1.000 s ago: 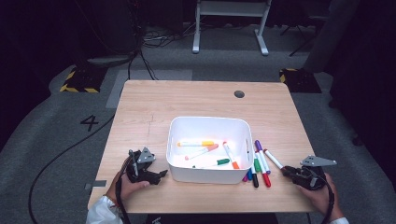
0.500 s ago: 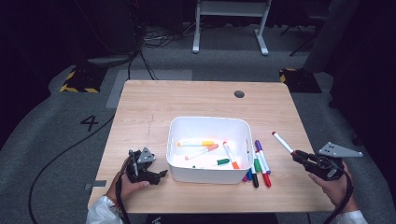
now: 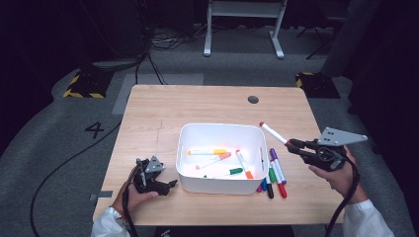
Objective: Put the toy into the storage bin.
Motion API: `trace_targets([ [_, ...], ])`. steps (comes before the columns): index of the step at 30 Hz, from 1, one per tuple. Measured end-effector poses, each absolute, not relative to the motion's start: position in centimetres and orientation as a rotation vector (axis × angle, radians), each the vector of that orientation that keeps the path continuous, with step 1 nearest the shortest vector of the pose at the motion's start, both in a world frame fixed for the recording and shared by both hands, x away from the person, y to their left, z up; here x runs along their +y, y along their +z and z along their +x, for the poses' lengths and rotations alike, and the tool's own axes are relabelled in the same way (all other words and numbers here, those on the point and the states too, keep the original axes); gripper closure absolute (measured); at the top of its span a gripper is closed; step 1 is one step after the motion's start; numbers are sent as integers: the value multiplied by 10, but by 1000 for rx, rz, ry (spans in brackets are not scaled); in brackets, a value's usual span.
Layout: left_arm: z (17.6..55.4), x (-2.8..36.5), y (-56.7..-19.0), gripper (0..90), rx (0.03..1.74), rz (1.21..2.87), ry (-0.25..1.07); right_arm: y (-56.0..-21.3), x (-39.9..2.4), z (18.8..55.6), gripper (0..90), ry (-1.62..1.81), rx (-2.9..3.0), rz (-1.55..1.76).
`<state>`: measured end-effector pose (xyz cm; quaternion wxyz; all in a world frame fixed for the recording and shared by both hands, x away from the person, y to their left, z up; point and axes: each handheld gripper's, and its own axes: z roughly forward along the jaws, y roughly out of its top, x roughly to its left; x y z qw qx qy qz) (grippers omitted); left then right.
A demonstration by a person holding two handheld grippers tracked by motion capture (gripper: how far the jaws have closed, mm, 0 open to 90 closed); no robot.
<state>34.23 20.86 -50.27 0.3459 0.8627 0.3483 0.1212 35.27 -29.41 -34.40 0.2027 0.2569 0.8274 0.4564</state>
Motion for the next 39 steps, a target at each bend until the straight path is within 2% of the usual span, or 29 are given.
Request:
trace_targets([
  [12, 342, 209, -503, 153, 896, 2242, 317, -342, -206, 374, 752, 1231, 2500, 472],
  [20, 342, 209, -503, 154, 896, 2241, 315, -352, -166, 386, 752, 1157, 2618, 375],
  [39, 342, 208, -503, 154, 896, 2240, 314, -373, -147, 388, 752, 1002, 2829, 249],
])
